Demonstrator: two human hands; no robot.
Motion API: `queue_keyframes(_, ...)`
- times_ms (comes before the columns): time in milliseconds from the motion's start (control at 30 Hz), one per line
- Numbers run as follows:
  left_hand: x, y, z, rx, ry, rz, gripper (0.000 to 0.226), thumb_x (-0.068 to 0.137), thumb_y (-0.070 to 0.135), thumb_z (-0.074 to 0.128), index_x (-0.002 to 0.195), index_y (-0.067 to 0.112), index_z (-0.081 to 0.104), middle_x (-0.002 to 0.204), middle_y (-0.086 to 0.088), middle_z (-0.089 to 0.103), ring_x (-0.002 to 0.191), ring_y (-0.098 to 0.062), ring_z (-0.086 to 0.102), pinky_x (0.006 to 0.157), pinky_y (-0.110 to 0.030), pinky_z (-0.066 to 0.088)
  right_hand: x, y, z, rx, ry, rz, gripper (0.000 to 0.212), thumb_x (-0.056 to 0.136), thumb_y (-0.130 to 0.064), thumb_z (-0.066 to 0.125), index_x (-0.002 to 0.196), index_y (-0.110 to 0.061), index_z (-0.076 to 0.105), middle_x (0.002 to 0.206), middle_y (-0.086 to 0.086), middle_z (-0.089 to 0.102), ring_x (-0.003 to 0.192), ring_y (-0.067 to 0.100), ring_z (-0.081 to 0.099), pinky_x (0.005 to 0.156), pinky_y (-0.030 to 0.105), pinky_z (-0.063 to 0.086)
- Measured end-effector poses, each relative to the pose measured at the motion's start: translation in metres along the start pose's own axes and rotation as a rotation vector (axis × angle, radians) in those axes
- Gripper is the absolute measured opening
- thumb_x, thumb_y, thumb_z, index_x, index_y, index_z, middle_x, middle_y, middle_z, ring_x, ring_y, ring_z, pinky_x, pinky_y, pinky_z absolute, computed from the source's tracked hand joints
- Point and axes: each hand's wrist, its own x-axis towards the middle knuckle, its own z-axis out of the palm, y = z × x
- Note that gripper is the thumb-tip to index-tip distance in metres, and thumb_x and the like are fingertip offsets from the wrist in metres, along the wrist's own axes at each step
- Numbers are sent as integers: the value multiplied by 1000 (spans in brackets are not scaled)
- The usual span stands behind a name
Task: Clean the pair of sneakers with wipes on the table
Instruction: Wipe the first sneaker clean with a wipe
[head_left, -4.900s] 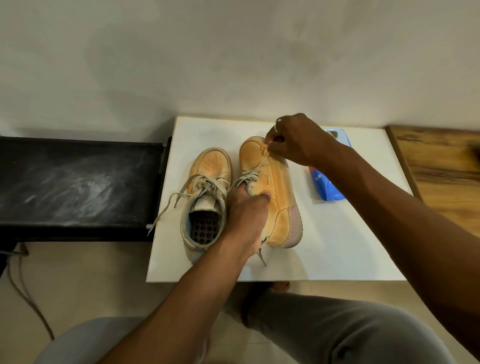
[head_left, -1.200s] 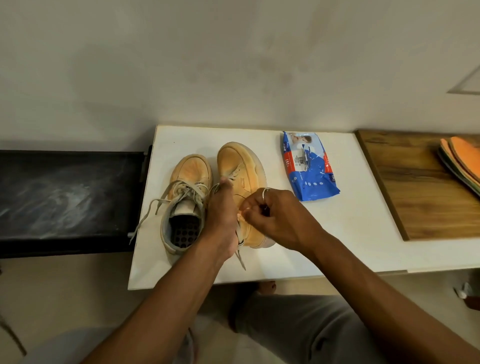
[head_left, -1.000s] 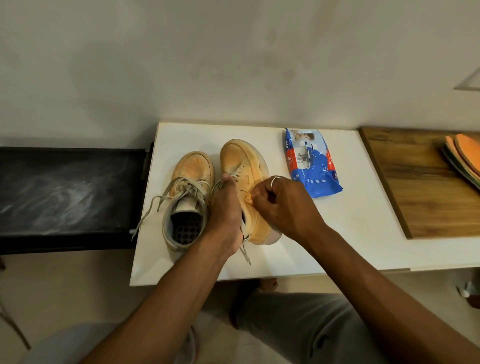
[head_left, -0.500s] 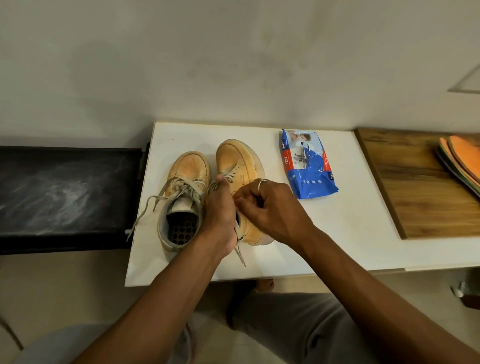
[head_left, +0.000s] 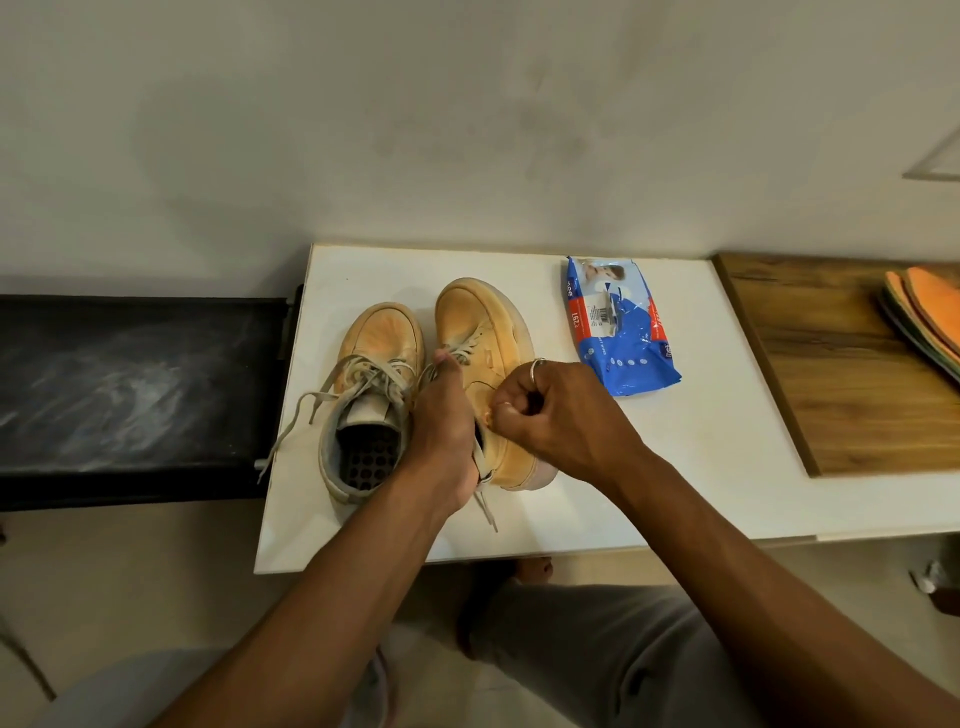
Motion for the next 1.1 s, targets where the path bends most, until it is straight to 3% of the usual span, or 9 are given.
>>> queue_keyframes(133, -1, 0, 1, -7, 0, 6, 43, 107, 51, 29, 94, 33, 66, 87, 3, 74, 83, -14, 70, 68, -34, 56, 5, 4, 6, -56, 119, -23, 14, 91, -31, 67, 94, -20, 74, 89, -4, 71, 79, 11, 64, 72, 25, 56)
queue_keyframes(333, -1, 0, 0, 8, 7, -2, 50, 107, 51, 28, 98, 27, 71, 84, 1, 79, 88, -21, 74, 82, -43, 60, -2, -4, 2, 67, -13, -38, 5, 85, -23, 72, 86, -19, 74, 76, -9, 68, 75, 9, 62, 64, 18, 50)
queue_keyframes(467, 0, 0, 0, 11, 15, -9, 49, 107, 54, 27, 112, 27, 69, 96, -1, 76, 93, -21, 71, 81, -41, 59, 5, 4, 1, -15, 87, 23, 12, 87, -29, 71, 89, -18, 74, 84, -5, 71, 78, 10, 64, 71, 22, 54)
queue_keyframes(600, 2, -3, -1, -4, 16, -8, 50, 107, 53, 27, 101, 28, 70, 78, 5, 78, 80, -14, 74, 68, -34, 59, 2, -3, 5, 20, 39, -43, 16, 90, -32, 69, 98, -20, 75, 90, -7, 72, 82, 10, 64, 72, 21, 53)
queue_keyframes(700, 0, -1, -1, 6, 22, -10, 50, 107, 52, 27, 104, 25, 70, 80, 4, 79, 81, -16, 75, 72, -36, 60, -2, -1, -1, 80, -61, -12, 11, 88, -25, 71, 89, -15, 74, 79, -5, 70, 75, 9, 63, 65, 19, 51)
queue_keyframes(800, -1, 1, 1, 16, 20, -12, 52, 106, 54, 27, 120, 24, 67, 98, -3, 77, 95, -22, 72, 86, -46, 59, -1, 4, -5, -35, 22, 44, 16, 87, -28, 71, 84, -13, 70, 76, -3, 67, 72, 12, 62, 65, 23, 53)
queue_keyframes(867, -1, 1, 1, 27, 31, -2, 50, 107, 53, 27, 123, 25, 65, 105, -4, 74, 98, -22, 70, 85, -43, 58, -1, 4, -6, -67, 68, 67, 18, 89, -31, 69, 84, -13, 69, 77, -4, 66, 73, 12, 63, 67, 23, 53)
queue_keyframes(1033, -3, 1, -1, 4, 49, -33, 54, 106, 56, 28, 130, 24, 64, 116, -7, 73, 104, -26, 69, 93, -52, 55, -14, 1, -8, 27, -120, 13, 11, 89, -26, 69, 90, -15, 72, 79, -10, 66, 79, 7, 62, 65, 14, 51)
queue_keyframes(1100, -4, 3, 0, -1, 42, -35, 53, 106, 56, 29, 133, 24, 61, 113, -6, 71, 102, -24, 67, 95, -51, 53, -20, 6, -8, -11, -79, 67, 15, 89, -30, 69, 90, -15, 71, 80, -5, 67, 76, 10, 64, 68, 17, 54)
